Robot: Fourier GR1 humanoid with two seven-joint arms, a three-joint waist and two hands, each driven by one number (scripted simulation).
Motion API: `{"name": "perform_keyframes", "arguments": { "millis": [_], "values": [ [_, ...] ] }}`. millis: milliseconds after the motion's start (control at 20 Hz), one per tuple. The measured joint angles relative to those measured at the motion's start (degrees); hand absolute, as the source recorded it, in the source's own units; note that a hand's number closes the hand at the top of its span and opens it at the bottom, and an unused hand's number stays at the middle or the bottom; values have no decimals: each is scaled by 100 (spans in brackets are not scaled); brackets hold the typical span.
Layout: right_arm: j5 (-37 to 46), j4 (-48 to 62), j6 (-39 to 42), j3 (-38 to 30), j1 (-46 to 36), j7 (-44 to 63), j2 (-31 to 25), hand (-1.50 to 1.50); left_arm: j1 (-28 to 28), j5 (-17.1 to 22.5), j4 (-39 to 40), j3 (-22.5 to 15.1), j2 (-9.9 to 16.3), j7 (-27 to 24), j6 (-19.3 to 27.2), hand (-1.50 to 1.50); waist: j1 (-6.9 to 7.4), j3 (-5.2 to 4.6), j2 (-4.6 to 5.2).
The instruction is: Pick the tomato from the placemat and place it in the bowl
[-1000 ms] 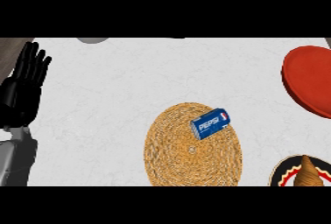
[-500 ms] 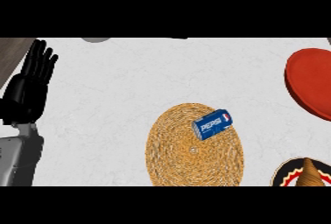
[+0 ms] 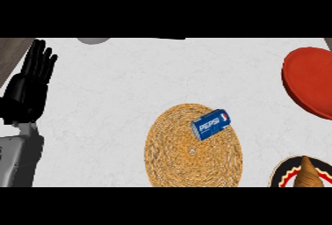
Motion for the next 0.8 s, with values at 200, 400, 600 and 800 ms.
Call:
{"name": "perform_keyframes", "arguments": {
  "millis": [200, 400, 600, 800],
  "values": [
    [198, 623, -135, 202, -301, 126, 406, -150, -32, -31, 56, -7, -22, -48, 15, 0, 7, -2, 5],
    [202, 1180, -111, 280, -420, 186, 813, -150, -15, -50, 47, -24, -23, -33, 9, 0, 5, 2, 7],
    [-66, 1573, 153, 155, -625, 261, 1069, -150, -41, -14, 39, 14, 20, 9, -23, 0, 5, 8, 7],
    [-529, 1870, 260, -209, -828, 310, 1228, -150, -2, 24, 37, 52, 40, -21, -66, 0, -16, 12, 6]
  ]
}}
